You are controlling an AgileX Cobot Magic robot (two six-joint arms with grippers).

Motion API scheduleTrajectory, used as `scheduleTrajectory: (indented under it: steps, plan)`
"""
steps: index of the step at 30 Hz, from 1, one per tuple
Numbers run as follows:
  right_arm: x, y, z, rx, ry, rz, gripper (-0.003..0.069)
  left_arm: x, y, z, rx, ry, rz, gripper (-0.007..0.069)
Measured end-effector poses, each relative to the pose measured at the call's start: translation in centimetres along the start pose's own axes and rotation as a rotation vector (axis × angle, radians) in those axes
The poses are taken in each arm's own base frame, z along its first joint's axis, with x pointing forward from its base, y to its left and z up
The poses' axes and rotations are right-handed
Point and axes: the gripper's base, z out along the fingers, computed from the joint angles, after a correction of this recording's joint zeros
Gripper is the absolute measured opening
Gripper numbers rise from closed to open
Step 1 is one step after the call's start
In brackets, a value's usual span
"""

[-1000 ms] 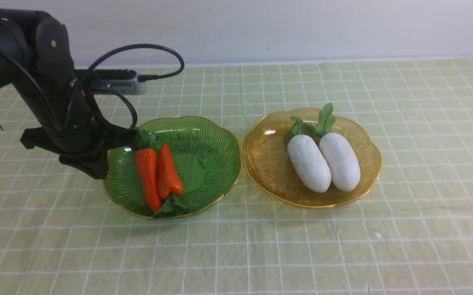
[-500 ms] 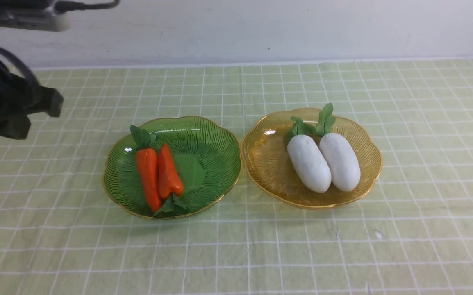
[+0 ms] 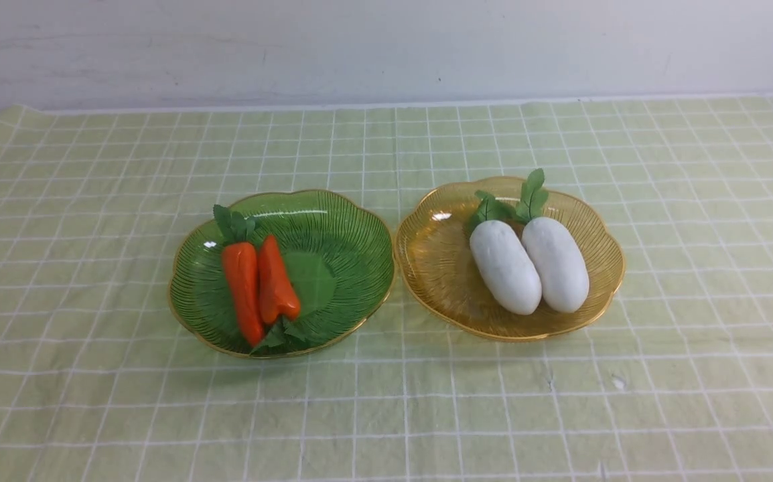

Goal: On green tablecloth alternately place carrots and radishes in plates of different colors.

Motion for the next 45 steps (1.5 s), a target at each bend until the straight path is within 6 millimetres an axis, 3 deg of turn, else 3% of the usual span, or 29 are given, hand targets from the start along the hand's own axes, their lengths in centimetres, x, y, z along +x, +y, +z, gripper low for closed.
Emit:
scheduleTrajectory:
  steps: [2,8,19,28,35,45]
  plan:
    - [0.0,0.0,0.0,0.000,0.000,0.000,-0.0006,2.4,-0.2,0.6,0.041,-0.128,-0.024,-0.0008]
    - [0.0,0.0,0.0,0.000,0.000,0.002,-0.0006,5.6,-0.8,1.4,0.149,-0.344,-0.138,-0.0008]
    - [0.0,0.0,0.0,0.000,0.000,0.002,-0.0006,10.9,-1.0,5.1,0.170,-0.214,-0.198,-0.0008]
    - [0.0,0.0,0.0,0.000,0.000,0.002,-0.0006,13.0,-0.2,6.7,0.071,-0.164,-0.043,-0.0008]
    - [0.0,0.0,0.0,0.000,0.000,0.002,-0.0006,14.6,0.1,7.0,0.027,-0.214,-0.046,-0.0008]
    - [0.0,0.0,0.0,0.000,0.001,0.002,-0.0006,14.4,0.7,6.8,-0.079,-0.265,-0.078,-0.0008]
